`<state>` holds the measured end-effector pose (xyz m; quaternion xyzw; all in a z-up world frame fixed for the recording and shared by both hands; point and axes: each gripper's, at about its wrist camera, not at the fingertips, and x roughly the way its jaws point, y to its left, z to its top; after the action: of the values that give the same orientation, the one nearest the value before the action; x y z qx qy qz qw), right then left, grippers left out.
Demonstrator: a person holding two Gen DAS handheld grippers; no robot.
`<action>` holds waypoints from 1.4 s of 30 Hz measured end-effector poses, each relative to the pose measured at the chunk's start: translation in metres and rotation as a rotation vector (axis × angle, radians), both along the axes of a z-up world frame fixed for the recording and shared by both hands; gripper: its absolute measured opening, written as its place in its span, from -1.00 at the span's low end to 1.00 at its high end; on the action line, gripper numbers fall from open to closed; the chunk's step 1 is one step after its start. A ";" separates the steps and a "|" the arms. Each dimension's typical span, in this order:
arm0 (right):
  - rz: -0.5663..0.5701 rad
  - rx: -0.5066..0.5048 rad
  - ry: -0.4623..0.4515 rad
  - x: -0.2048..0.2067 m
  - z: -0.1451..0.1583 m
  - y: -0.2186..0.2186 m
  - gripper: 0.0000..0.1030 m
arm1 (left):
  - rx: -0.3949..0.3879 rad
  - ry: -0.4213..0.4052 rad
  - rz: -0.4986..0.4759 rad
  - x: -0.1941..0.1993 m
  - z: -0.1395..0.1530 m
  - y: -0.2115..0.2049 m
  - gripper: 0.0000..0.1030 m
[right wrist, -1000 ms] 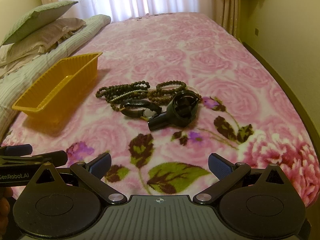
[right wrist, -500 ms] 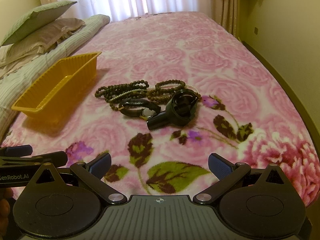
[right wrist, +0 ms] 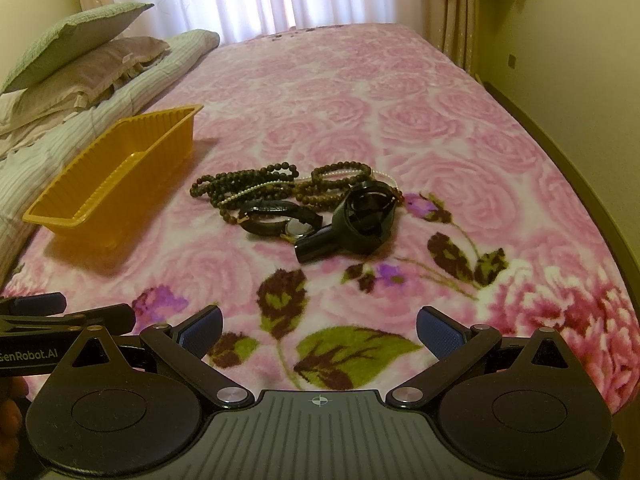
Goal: Organize jewelry
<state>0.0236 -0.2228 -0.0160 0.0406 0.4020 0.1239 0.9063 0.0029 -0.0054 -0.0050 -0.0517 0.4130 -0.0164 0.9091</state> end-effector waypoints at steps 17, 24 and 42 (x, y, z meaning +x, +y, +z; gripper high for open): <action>-0.002 0.001 0.001 0.001 0.000 0.001 0.99 | -0.011 -0.001 0.005 0.003 0.000 0.003 0.97; -0.016 0.007 -0.012 0.007 0.002 0.001 0.99 | -0.135 -0.052 0.087 0.005 0.012 0.049 0.75; -0.044 -0.029 -0.048 0.036 0.005 0.011 0.99 | -0.128 -0.127 0.171 0.065 0.035 0.241 0.00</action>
<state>0.0591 -0.2120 -0.0113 0.0336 0.3810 0.0989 0.9186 0.0678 0.2359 0.0298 -0.1434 0.3468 0.0317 0.9264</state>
